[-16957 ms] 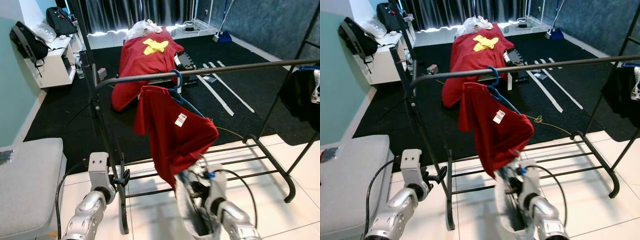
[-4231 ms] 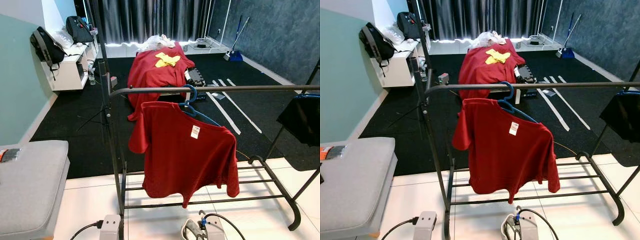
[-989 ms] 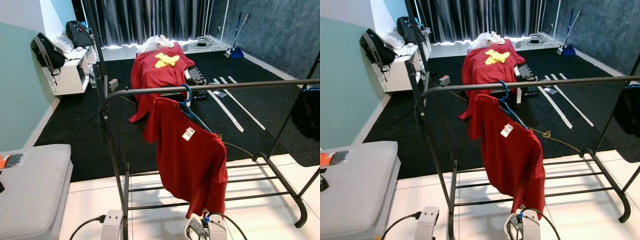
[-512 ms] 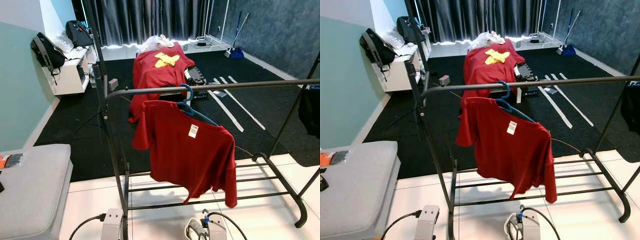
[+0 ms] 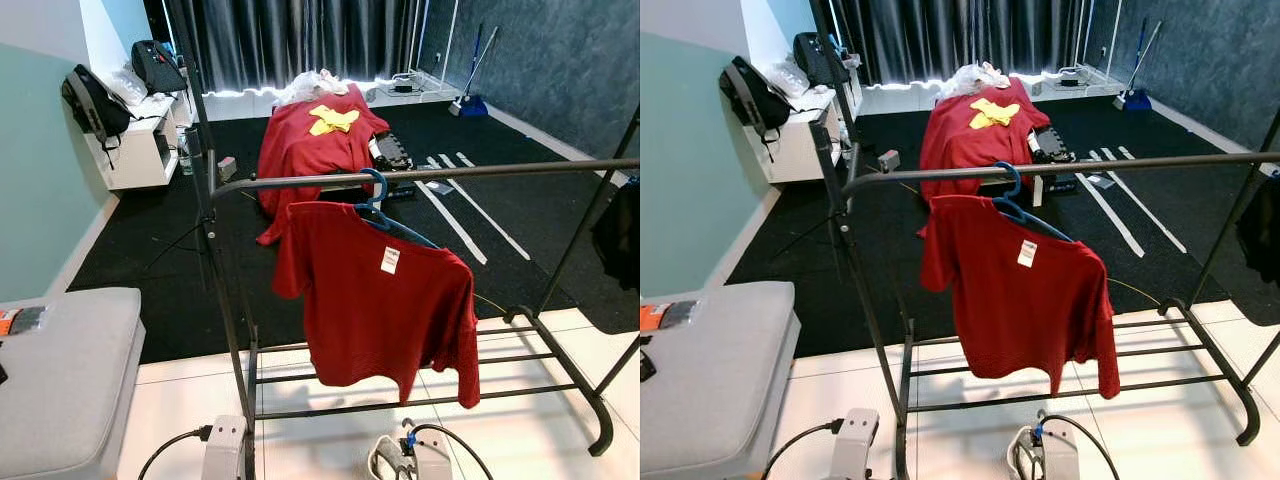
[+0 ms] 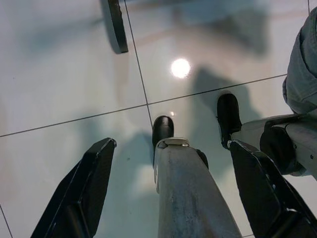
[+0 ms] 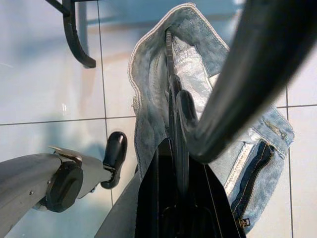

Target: Hang hanger

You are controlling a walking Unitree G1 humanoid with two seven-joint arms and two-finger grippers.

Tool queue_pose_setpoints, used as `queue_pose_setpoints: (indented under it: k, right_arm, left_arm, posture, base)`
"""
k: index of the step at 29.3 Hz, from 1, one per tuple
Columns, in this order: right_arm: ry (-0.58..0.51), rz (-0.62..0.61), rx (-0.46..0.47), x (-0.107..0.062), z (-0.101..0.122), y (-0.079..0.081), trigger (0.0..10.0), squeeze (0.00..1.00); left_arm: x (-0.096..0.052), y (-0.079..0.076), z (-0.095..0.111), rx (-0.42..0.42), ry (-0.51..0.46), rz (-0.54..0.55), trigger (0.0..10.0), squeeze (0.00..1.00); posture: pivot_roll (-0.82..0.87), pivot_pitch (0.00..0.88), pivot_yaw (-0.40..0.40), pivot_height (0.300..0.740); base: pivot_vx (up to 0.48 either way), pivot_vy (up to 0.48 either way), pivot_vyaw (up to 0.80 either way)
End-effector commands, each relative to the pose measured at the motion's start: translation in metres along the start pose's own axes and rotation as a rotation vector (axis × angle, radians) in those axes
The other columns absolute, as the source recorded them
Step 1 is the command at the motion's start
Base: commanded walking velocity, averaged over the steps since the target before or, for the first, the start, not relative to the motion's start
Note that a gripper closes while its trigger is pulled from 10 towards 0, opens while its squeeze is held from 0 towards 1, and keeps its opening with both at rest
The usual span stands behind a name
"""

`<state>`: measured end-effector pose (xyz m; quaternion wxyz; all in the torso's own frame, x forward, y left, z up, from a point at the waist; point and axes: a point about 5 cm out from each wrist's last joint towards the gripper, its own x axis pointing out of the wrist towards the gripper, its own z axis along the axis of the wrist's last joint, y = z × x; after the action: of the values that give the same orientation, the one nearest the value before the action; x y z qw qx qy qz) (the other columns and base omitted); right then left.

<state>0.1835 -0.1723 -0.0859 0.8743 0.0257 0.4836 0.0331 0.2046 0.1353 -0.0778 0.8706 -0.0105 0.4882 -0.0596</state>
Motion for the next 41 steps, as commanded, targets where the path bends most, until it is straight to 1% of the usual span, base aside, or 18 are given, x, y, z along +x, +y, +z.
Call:
queue_pose_setpoints:
  k: [1, 9, 23, 26, 28, 30, 32, 36, 37, 38, 41]
  right_arm:
    - [-0.019, 0.035, -0.001, 0.002, 0.007, 0.008, 10.0, 0.0]
    - [-0.021, 0.029, 0.01, 0.002, 0.008, 0.007, 10.0, 0.0]
    - [-0.022, 0.027, 0.0, 0.001, 0.009, 0.004, 10.0, 0.0]
    - [-0.025, 0.027, -0.003, 0.001, 0.01, 0.003, 10.0, 0.0]
    - [-0.026, 0.027, -0.003, 0.002, 0.011, 0.003, 10.0, 0.0]
    - [-0.029, 0.028, -0.003, 0.002, 0.013, 0.004, 10.0, 0.0]
    - [-0.044, 0.033, 0.002, 0.003, 0.019, 0.007, 10.0, 0.0]
    - [-0.047, 0.036, 0.002, 0.003, 0.02, 0.008, 10.0, 0.0]
    - [-0.057, 0.039, 0.014, 0.003, 0.024, 0.009, 10.0, 0.0]
    - [-0.06, 0.039, 0.025, 0.004, 0.025, 0.01, 10.0, 0.0]
    - [-0.061, 0.038, 0.032, 0.004, 0.025, 0.01, 10.0, 0.0]
  left_arm:
    - [0.0, 0.001, 0.003, -0.007, -0.006, 0.01, 10.0, 0.0]
    - [0.0, 0.001, 0.004, -0.008, -0.006, 0.012, 10.0, 0.0]
    - [0.0, -0.001, 0.004, -0.021, -0.006, 0.009, 10.0, 0.0]
    - [-0.001, 0.005, -0.009, -0.023, 0.019, 0.024, 10.0, 0.0]
    - [-0.001, 0.006, -0.012, -0.023, 0.025, 0.028, 10.0, 0.0]
    - [-0.002, 0.008, -0.012, -0.018, 0.023, 0.036, 10.0, 0.0]
    - [-0.002, 0.013, -0.006, -0.008, 0.01, 0.05, 10.0, 0.0]
    - [-0.002, 0.013, -0.004, -0.008, 0.007, 0.053, 10.0, 0.0]
    - [-0.003, 0.021, -0.005, -0.034, 0.005, 0.079, 10.0, 0.0]
    - [-0.003, 0.023, -0.006, -0.043, 0.006, 0.086, 10.0, 0.0]
    - [-0.003, 0.024, -0.007, -0.048, 0.006, 0.09, 10.0, 0.0]
  posture:
    - [0.06, 0.0, 0.001, 0.74]
    - [0.06, 0.0, -0.001, 0.74]
    - [0.05, 0.0, -0.007, 0.74]
    - [0.06, 0.0, -0.01, 0.74]
    - [0.06, 0.0, -0.01, 0.74]
    - [0.07, 0.0, -0.002, 0.74]
    - [0.08, 0.0, -0.006, 0.74]
    - [0.08, 0.0, -0.006, 0.74]
    - [0.09, 0.012, -0.006, 0.74]
    - [0.09, 0.016, -0.006, 0.74]
    - [0.09, 0.016, -0.006, 0.74]
  base:
    - [0.0, 0.0, 0.0]
    - [0.0, 0.0, 0.0]
    - [0.0, 0.0, 0.0]
    - [0.0, 0.0, 0.0]
    - [0.0, 0.0, 0.0]
    - [0.0, 0.0, 0.0]
    - [0.0, 0.0, 0.0]
    - [0.0, 0.0, 0.0]
    - [0.0, 0.0, 0.0]
    - [0.0, 0.0, 0.0]
    - [0.0, 0.0, 0.0]
